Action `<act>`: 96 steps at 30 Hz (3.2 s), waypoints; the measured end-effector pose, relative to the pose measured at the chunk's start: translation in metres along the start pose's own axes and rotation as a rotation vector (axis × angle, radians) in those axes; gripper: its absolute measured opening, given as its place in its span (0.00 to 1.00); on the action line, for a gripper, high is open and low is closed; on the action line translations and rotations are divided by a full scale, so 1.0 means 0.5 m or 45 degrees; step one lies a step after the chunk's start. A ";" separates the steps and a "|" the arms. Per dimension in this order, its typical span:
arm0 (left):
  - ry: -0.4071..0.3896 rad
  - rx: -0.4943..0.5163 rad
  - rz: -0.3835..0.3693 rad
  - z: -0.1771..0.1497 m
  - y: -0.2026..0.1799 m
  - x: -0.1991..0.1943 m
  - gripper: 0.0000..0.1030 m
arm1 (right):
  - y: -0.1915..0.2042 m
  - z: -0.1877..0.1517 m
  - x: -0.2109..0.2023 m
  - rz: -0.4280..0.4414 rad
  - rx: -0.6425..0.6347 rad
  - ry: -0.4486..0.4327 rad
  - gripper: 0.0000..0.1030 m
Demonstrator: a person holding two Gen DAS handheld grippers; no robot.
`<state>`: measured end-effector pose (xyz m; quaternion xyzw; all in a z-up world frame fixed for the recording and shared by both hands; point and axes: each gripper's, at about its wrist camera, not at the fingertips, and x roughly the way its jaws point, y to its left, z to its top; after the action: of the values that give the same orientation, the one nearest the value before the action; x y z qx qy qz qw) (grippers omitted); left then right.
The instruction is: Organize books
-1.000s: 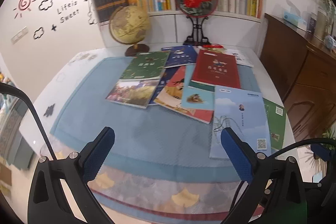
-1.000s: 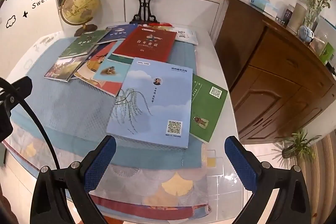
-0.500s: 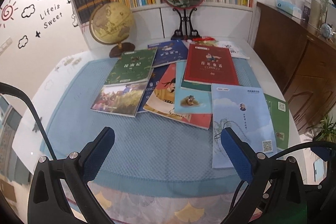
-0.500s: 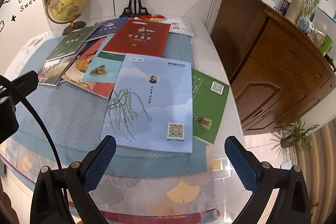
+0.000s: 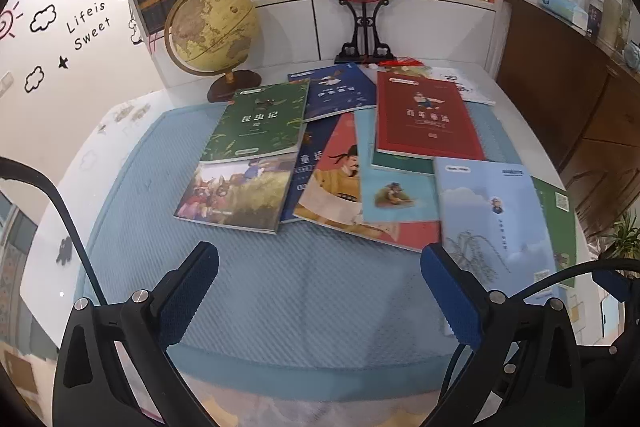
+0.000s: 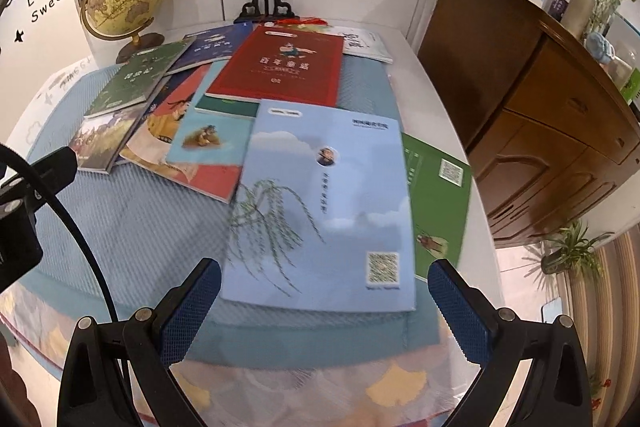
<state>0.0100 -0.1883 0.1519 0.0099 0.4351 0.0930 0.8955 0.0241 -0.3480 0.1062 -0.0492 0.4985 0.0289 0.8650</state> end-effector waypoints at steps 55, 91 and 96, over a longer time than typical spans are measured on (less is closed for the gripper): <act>0.056 0.244 -0.436 0.158 0.024 0.177 0.94 | -0.080 0.168 0.086 -0.068 0.187 0.012 1.00; 0.496 0.298 -0.590 -0.067 -0.239 0.223 0.51 | -0.320 -0.062 0.182 0.483 0.444 0.353 0.34; 0.515 0.284 -0.615 -0.076 -0.241 0.225 0.51 | -0.314 -0.064 0.181 0.499 0.408 0.348 0.35</act>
<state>0.0672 -0.2895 0.0289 -0.0142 0.6013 -0.1701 0.7806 0.0576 -0.5074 0.0210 0.1818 0.6088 0.1095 0.7644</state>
